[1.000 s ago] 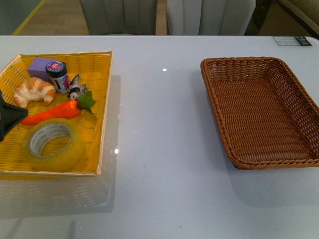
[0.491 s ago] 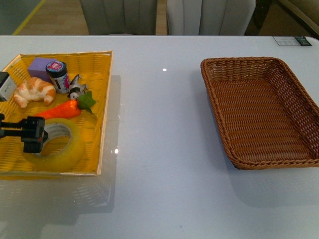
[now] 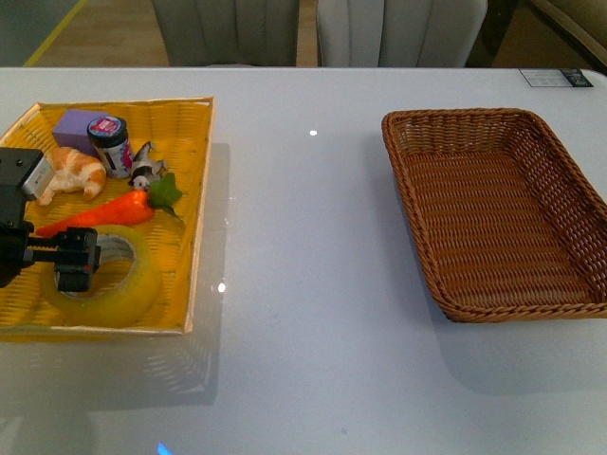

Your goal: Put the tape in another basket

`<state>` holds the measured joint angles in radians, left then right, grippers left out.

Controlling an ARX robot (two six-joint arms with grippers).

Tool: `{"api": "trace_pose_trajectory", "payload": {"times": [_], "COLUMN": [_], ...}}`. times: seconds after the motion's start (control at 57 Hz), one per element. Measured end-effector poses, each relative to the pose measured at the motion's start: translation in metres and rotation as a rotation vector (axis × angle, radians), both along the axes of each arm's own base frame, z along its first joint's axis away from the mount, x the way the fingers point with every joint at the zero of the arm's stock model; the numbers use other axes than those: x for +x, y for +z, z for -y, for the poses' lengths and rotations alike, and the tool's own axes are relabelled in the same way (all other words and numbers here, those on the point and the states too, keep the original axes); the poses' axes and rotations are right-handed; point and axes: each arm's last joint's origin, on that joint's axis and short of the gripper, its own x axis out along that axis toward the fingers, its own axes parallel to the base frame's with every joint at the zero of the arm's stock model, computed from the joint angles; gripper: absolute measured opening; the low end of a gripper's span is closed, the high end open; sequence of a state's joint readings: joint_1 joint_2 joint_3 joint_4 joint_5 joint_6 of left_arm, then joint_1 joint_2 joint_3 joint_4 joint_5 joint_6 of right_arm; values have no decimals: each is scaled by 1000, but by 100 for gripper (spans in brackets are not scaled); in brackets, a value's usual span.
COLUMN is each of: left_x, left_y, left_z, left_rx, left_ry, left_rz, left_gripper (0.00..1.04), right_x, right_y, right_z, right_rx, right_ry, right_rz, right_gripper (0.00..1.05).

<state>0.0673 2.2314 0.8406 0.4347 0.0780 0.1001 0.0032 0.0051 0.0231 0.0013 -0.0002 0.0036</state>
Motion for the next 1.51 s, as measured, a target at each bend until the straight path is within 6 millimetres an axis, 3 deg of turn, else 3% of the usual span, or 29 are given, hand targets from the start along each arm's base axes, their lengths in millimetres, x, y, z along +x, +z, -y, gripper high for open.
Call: {"api": "trace_pose_trajectory", "payload": {"times": [0.351, 0.491, 0.684, 0.772, 0.895, 1.105, 1.263, 1.474, 1.509], "left_x": [-1, 0, 2, 3, -3, -18, -32, -45, -46], "left_y": [-3, 2, 49, 90, 131, 169, 178, 182, 184], "left_z": [2, 1, 0, 6, 34, 103, 154, 186, 189], "left_rx": [-28, -69, -137, -189, -302, -401, -431, -455, -459], "left_ry": [36, 63, 71, 64, 19, -110, -194, -245, -251], "left_rz": [-43, -50, 46, 130, 179, 215, 197, 169, 171], "left_gripper": [22, 16, 16, 16, 16, 16, 16, 16, 16], "right_x": [0, 0, 0, 0, 0, 0, 0, 0, 1], "right_y": [0, 0, 0, 0, 0, 0, 0, 0, -1], "right_z": [0, 0, 0, 0, 0, 0, 0, 0, 0], "right_rx": [0, 0, 0, 0, 0, 0, 0, 0, 38], "right_ry": [0, 0, 0, 0, 0, 0, 0, 0, -39], "right_rz": [0, 0, 0, 0, 0, 0, 0, 0, -116], "right_gripper": [96, 96, 96, 96, 96, 96, 96, 96, 96]}}
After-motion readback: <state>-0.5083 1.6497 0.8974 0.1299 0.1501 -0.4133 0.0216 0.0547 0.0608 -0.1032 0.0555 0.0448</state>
